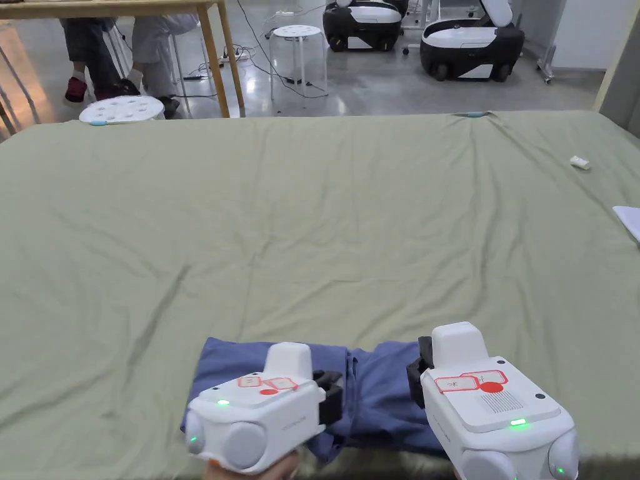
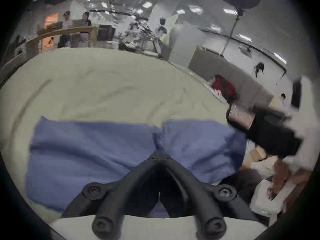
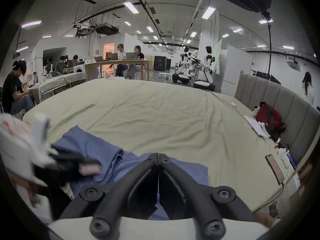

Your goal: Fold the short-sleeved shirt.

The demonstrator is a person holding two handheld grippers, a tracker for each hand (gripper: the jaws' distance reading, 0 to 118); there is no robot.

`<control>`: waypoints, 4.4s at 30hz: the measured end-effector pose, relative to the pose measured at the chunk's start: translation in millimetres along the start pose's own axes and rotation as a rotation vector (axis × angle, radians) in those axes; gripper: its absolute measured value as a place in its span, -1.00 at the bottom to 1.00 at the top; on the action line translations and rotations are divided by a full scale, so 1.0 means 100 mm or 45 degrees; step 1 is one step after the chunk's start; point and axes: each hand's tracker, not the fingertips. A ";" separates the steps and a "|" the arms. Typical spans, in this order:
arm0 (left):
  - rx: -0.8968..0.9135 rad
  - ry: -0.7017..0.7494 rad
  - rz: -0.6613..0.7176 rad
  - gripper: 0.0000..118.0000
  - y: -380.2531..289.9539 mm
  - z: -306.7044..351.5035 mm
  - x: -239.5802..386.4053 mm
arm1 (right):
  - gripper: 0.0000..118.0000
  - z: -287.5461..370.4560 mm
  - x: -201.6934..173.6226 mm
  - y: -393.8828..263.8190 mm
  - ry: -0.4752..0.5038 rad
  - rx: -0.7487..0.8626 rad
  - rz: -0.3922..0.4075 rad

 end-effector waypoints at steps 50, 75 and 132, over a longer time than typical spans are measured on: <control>-0.014 0.471 -0.649 -0.78 0.39 0.34 -0.17 | -0.97 -0.04 0.13 0.13 -0.081 -0.005 0.049; -0.105 0.180 -0.336 -0.50 0.31 0.06 -0.02 | -0.97 -0.24 0.33 -0.02 -0.028 -0.057 -0.005; 0.185 0.134 0.619 -0.42 0.20 0.98 -2.24 | -1.00 -0.71 -0.93 0.31 0.347 -0.226 0.019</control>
